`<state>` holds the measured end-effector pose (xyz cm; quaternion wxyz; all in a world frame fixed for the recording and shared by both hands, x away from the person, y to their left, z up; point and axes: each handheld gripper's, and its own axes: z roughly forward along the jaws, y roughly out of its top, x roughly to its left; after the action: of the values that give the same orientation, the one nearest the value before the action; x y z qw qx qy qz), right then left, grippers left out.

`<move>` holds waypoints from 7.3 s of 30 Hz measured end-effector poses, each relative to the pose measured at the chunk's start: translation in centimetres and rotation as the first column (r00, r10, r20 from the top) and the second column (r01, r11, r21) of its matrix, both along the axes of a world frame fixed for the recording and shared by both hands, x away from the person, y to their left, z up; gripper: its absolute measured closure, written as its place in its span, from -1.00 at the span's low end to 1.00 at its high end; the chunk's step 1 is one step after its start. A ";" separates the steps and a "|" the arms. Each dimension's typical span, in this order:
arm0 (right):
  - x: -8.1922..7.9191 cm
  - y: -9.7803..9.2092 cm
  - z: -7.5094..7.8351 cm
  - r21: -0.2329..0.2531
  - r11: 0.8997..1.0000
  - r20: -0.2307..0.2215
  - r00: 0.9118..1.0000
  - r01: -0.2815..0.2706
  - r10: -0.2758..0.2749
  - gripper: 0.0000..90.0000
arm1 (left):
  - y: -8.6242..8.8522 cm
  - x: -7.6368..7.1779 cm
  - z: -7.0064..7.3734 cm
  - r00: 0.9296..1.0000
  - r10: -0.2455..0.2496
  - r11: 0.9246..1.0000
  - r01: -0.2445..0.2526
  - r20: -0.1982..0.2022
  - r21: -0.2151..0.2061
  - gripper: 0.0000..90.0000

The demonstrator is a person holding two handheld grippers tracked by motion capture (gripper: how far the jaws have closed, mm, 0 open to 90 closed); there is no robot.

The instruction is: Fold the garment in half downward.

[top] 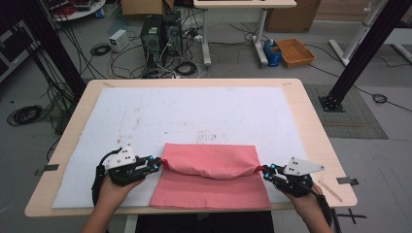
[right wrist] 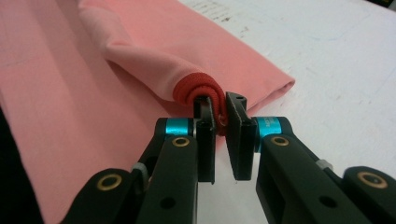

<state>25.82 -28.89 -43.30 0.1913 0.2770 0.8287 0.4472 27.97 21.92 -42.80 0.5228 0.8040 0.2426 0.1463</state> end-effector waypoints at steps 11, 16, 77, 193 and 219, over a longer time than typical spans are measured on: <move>-1.3 -0.1 -0.5 -0.003 1.000 -0.013 1.000 -0.021 0.020 0.84 | 0.3 -1.6 -0.9 0.999 -0.018 1.000 0.018 -0.029 0.002 0.84; -2.1 -0.2 -0.6 0.003 1.000 -0.012 1.000 -0.022 0.022 0.77 | 0.7 -2.5 -1.0 1.000 -0.016 1.000 0.015 -0.021 -0.012 0.79; -5.4 -1.1 -0.6 0.040 0.996 -0.045 0.995 -0.083 0.085 0.90 | 1.0 -4.6 -1.3 0.979 -0.145 0.989 0.148 -0.143 0.014 0.82; 14.6 2.6 -0.9 -0.069 0.993 -0.266 0.958 0.091 -0.107 0.95 | -4.4 12.0 -0.1 0.967 0.191 0.967 -0.156 -0.167 0.203 0.82; 11.5 2.6 1.7 0.051 0.988 -0.101 0.985 0.146 -0.140 -0.40 | -1.1 7.1 2.0 0.978 0.176 0.984 -0.177 -0.115 0.006 -0.22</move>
<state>37.29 -26.30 -41.59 0.1744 0.3626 0.8017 0.4421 35.11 20.84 -40.85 0.4949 0.7851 0.3429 0.1452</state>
